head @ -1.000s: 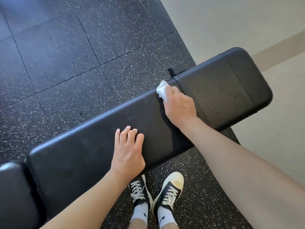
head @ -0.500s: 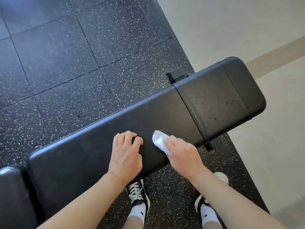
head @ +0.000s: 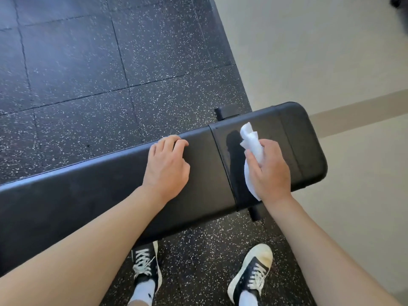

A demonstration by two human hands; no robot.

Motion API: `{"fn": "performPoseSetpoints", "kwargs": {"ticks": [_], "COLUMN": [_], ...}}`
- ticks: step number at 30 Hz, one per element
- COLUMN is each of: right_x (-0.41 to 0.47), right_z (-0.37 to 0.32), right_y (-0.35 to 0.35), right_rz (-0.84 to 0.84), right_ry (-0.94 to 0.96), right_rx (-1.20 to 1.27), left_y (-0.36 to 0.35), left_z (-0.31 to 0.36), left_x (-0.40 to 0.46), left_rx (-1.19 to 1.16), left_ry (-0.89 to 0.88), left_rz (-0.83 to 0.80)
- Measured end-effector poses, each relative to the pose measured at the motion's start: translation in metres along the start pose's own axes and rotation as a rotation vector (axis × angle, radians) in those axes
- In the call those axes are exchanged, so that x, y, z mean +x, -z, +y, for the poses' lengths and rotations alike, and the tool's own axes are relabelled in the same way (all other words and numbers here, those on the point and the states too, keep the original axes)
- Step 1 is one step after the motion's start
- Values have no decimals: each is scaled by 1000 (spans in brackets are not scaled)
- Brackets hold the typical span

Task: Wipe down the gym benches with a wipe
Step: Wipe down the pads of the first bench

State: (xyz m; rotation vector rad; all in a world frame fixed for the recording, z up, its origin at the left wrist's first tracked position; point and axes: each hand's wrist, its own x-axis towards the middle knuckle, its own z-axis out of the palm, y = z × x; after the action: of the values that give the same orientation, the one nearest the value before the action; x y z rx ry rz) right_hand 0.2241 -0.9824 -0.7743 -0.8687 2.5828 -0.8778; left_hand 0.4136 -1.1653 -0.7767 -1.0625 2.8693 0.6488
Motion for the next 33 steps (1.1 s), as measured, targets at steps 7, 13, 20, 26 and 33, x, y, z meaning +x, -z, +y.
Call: {"fn": "performPoseSetpoints", "kwargs": {"ticks": [7, 13, 20, 26, 33], "right_x": [-47, -42, 84, 143, 144], "right_z": [43, 55, -11, -47, 42], "right_y": [-20, -41, -86, -112, -39], "right_rz": [-106, 24, 144, 82, 191], "right_ry": [274, 373, 293, 339, 353], "right_rx": [-220, -241, -176, -174, -240], "left_y": [-51, -70, -72, -75, -77], "left_z": [43, 39, 38, 37, 37], "left_x": [61, 60, 66, 67, 67], "left_rx": [33, 84, 117, 114, 128], "left_ry": [104, 126, 119, 114, 114], "left_rz": [16, 115, 136, 174, 177]}}
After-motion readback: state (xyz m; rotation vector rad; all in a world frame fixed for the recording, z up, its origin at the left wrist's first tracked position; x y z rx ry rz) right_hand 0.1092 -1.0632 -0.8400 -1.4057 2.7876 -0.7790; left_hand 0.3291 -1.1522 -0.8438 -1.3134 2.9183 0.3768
